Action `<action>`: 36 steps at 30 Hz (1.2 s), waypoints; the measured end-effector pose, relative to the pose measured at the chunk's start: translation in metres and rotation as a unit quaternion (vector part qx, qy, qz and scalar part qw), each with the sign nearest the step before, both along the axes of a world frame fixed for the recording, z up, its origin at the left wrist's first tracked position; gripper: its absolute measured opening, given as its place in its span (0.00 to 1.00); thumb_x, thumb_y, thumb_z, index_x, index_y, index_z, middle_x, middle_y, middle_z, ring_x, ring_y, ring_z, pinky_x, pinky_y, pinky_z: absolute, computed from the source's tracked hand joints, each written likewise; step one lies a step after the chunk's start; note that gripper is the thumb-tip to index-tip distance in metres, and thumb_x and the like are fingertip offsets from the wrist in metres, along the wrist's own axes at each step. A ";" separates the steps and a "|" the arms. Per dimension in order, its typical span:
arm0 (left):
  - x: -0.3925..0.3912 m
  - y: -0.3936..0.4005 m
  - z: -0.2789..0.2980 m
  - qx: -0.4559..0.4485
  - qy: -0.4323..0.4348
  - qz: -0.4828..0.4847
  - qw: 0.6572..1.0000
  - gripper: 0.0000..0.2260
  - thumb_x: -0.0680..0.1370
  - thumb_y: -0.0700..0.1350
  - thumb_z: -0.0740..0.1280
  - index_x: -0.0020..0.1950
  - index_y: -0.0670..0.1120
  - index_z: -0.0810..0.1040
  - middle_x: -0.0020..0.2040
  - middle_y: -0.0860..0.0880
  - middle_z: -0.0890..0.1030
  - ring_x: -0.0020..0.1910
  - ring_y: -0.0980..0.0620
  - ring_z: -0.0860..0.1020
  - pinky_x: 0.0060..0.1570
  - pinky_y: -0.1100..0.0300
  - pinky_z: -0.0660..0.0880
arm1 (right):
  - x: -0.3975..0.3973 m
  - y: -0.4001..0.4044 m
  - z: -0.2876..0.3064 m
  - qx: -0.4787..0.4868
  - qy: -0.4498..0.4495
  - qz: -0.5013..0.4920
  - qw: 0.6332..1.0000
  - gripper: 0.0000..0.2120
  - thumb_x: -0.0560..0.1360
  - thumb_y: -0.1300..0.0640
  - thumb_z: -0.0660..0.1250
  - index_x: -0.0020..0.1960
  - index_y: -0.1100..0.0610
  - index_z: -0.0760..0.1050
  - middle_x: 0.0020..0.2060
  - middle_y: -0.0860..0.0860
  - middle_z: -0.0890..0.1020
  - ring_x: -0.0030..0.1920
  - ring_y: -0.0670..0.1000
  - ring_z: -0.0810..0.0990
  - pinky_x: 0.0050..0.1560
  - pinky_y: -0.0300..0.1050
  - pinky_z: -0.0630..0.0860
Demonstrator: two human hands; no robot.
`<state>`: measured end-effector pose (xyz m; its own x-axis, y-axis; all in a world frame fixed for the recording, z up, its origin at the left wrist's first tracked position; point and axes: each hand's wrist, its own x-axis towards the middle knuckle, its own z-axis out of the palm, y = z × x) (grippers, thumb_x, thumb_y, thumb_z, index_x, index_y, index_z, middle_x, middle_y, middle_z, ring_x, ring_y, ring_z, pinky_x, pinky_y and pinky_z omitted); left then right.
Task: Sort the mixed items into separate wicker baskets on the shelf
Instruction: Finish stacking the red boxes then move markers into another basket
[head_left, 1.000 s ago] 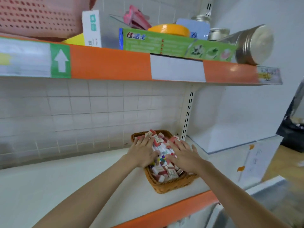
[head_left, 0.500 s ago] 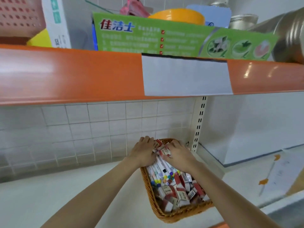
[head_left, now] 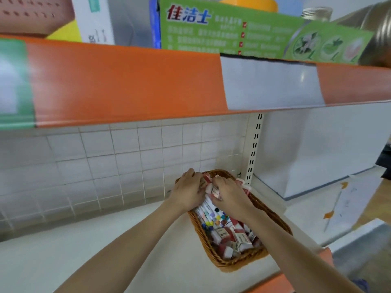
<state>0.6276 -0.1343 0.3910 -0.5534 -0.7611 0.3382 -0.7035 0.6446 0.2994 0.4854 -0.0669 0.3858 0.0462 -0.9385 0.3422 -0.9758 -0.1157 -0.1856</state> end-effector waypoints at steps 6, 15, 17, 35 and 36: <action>0.030 0.037 -0.002 0.004 0.042 -0.005 0.999 0.12 0.76 0.40 0.63 0.59 0.42 0.75 0.56 0.44 0.71 0.57 0.46 0.71 0.48 0.63 0.67 | 0.023 0.034 0.009 -0.010 -0.021 0.025 0.999 0.15 0.78 0.51 0.63 0.62 0.56 0.70 0.55 0.52 0.77 0.56 0.52 0.73 0.55 0.47 0.68; 0.096 0.122 -0.019 0.019 0.089 0.065 0.994 0.12 0.75 0.44 0.67 0.57 0.42 0.77 0.51 0.47 0.72 0.51 0.48 0.75 0.52 0.61 0.71 | 0.084 0.108 0.002 -0.031 -0.042 0.083 0.995 0.15 0.79 0.50 0.62 0.62 0.56 0.70 0.56 0.52 0.76 0.59 0.53 0.72 0.54 0.47 0.66; 0.116 0.139 -0.019 0.018 0.086 0.081 0.993 0.10 0.75 0.43 0.67 0.55 0.41 0.77 0.50 0.46 0.72 0.49 0.48 0.76 0.53 0.58 0.72 | 0.100 0.115 0.001 -0.029 -0.045 0.106 0.993 0.13 0.79 0.49 0.62 0.59 0.56 0.71 0.53 0.51 0.76 0.57 0.52 0.72 0.48 0.45 0.64; 0.429 0.241 -0.005 -0.002 0.042 0.290 0.956 0.10 0.75 0.45 0.67 0.52 0.42 0.78 0.48 0.48 0.71 0.50 0.47 0.75 0.49 0.58 0.69 | 0.395 0.150 0.007 -0.006 -0.039 0.283 0.958 0.12 0.78 0.50 0.63 0.59 0.54 0.71 0.54 0.50 0.76 0.57 0.52 0.71 0.54 0.47 0.67; 0.449 0.245 -0.003 -0.005 0.041 0.297 0.954 0.10 0.75 0.45 0.67 0.53 0.42 0.78 0.48 0.47 0.71 0.50 0.46 0.74 0.50 0.57 0.69 | 0.415 0.151 0.008 -0.006 -0.039 0.289 0.956 0.12 0.78 0.50 0.62 0.58 0.54 0.71 0.54 0.50 0.76 0.57 0.52 0.71 0.54 0.47 0.67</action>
